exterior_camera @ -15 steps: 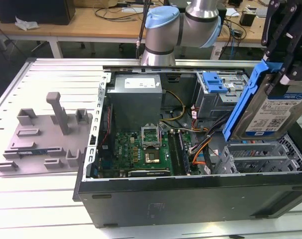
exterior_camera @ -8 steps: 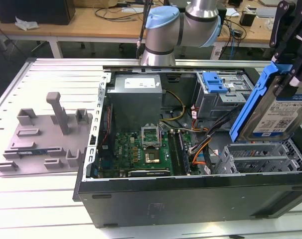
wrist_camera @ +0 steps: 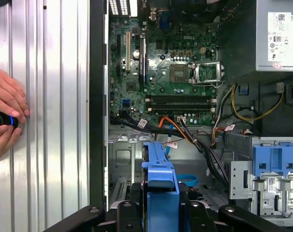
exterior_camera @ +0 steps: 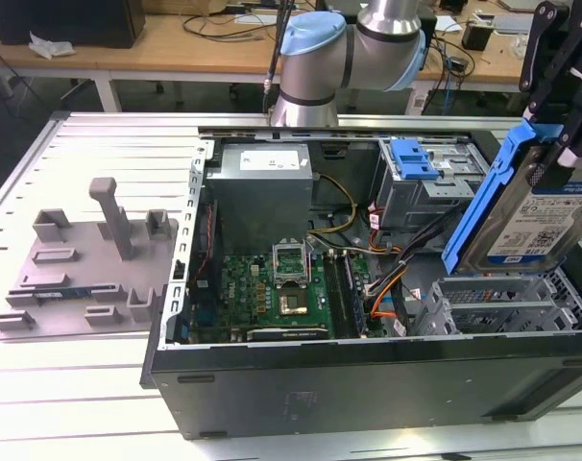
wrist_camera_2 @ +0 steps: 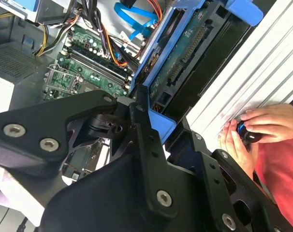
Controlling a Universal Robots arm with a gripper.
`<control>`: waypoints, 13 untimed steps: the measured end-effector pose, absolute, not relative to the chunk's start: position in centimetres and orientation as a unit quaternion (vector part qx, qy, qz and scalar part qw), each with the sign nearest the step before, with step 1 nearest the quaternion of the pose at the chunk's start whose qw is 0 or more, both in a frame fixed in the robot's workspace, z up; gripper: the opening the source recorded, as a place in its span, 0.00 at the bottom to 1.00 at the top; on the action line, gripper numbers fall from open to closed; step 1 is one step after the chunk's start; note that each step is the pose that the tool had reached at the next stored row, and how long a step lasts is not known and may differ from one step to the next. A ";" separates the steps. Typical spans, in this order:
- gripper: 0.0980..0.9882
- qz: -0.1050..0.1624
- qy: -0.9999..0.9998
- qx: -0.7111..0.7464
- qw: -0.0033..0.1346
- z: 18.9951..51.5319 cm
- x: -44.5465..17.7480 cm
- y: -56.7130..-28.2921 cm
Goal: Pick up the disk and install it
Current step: 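Insert the disk into the insertion slot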
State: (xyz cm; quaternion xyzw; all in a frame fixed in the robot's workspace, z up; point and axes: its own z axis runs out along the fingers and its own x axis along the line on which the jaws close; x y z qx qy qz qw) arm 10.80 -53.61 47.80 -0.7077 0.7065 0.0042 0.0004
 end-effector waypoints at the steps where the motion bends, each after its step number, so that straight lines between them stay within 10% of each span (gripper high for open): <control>1: 0.30 0.004 0.706 -0.708 0.000 47.8 10.8 -53.6; 13: 0.30 0.004 0.703 -0.712 0.000 47.3 11.0 -54.1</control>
